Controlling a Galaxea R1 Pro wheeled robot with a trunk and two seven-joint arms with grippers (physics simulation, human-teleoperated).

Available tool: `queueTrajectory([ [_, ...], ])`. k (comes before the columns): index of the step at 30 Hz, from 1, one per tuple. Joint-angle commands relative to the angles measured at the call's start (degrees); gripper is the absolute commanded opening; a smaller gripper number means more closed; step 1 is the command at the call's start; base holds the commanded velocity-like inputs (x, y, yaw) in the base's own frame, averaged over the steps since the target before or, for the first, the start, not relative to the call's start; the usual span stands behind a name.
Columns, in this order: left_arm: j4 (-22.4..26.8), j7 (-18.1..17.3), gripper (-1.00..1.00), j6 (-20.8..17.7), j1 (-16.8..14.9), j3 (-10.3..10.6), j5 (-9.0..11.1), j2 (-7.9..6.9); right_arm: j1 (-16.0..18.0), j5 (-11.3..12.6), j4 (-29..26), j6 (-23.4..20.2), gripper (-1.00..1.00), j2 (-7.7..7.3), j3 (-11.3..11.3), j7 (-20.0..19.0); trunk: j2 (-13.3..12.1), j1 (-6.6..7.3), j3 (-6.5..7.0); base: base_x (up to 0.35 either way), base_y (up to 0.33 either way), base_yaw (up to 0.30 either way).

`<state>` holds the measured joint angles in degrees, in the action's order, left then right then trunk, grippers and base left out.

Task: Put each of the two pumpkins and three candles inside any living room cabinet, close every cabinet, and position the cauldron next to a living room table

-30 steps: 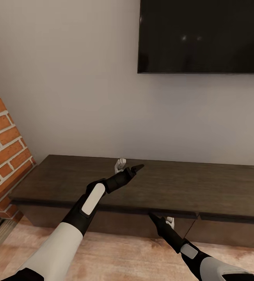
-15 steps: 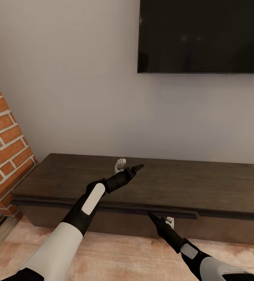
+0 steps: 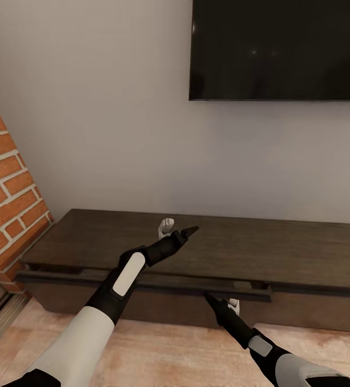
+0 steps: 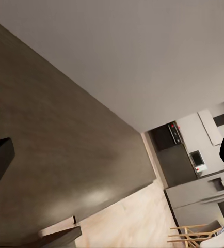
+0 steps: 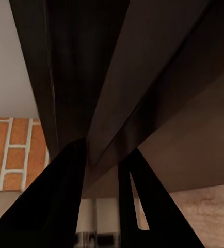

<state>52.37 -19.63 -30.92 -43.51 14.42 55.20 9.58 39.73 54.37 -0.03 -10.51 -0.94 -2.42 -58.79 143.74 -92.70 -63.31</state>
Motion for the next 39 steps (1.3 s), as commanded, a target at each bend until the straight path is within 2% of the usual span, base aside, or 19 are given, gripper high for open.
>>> queueTrajectory([
  [1,0.02,0.02,1.00,-0.35,-0.03,-0.05,0.34,0.00,-0.01,0.91,0.07,-0.65,-1.00,-0.03,0.84,-0.36,0.02,0.02,-0.06,-0.084,0.000,0.000],
  [39,-0.07,0.03,1.00,-0.22,-0.02,0.00,0.34,0.00,-0.01,0.82,0.12,-0.65,-1.00,-0.03,0.82,-0.36,0.02,0.02,-0.06,-0.123,0.000,0.000],
])
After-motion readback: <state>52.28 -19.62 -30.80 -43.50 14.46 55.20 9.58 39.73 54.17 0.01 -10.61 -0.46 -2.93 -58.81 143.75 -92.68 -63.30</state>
